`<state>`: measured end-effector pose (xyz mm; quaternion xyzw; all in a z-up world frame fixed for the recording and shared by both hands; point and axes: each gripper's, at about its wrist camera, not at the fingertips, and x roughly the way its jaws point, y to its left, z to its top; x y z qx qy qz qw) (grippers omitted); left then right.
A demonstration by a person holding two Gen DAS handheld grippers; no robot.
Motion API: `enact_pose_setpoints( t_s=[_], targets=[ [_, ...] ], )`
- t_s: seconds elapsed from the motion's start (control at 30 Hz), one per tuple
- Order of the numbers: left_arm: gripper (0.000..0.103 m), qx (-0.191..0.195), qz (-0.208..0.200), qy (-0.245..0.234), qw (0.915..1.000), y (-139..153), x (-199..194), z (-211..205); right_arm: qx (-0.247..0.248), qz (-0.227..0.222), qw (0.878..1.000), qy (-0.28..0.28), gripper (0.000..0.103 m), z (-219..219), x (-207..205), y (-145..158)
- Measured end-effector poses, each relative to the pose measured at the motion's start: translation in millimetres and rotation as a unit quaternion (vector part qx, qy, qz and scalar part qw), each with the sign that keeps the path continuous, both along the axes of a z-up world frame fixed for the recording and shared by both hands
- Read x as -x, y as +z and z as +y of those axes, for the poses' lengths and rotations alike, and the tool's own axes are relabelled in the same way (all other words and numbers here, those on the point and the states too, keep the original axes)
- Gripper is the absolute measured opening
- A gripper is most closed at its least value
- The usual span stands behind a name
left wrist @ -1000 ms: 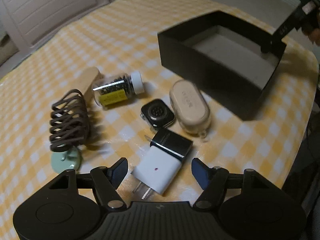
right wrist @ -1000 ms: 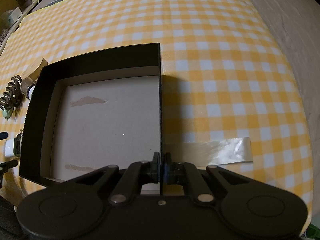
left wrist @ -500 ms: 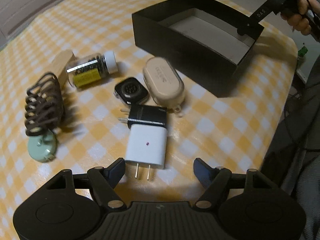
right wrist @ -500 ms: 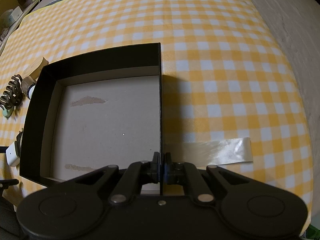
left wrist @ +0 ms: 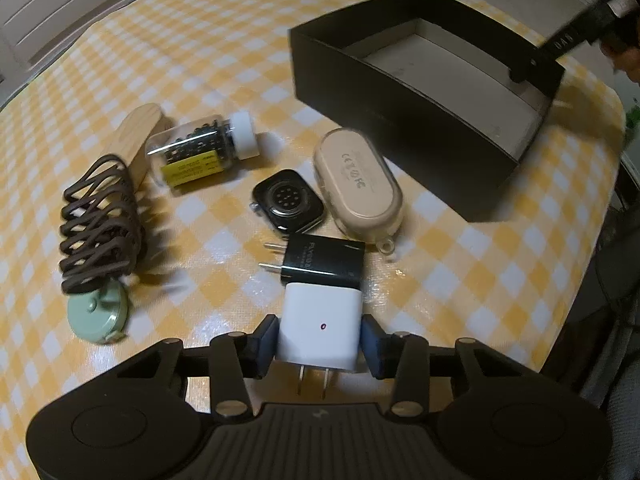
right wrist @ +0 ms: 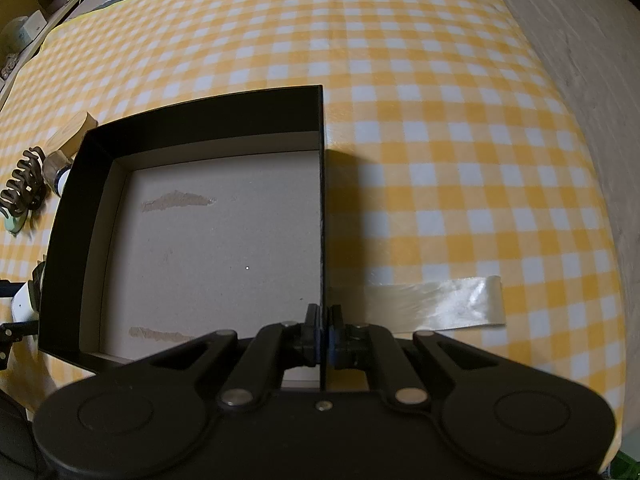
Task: Organize rigid objects
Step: 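Carry the white charger into the black box and open the left tool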
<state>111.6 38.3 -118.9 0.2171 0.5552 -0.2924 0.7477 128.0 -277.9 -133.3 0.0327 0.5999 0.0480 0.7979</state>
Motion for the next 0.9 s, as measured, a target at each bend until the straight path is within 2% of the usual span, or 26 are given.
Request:
enact_pose_setpoints(
  t_s=[0.2, 0.33, 0.63, 0.7, 0.9],
  targets=[
    [0.044, 0.012, -0.023, 0.07, 0.9972, 15, -2, 15, 0.001, -0.001, 1.0, 0.0, 0.004, 0, 2, 0],
    [0.044, 0.02, -0.062, 0.104, 0.9925, 32, -5, 14, 0.001, -0.001, 1.0, 0.001, 0.004, 0, 2, 0],
    [0.044, 0.058, -0.149, 0.171, 0.9722, 75, -25, -14, 0.002, -0.001, 1.0, 0.001, 0.004, 0, 2, 0],
    [0.044, 0.07, -0.158, 0.158, 0.9722, 82, -31, -27, 0.002, -0.002, 1.0, 0.004, 0.004, 0, 1, -1],
    [0.044, 0.088, -0.164, 0.056, 0.9809, 81, -41, -88, 0.001, -0.002, 1.0, 0.004, 0.004, 2, 1, -1]
  ],
)
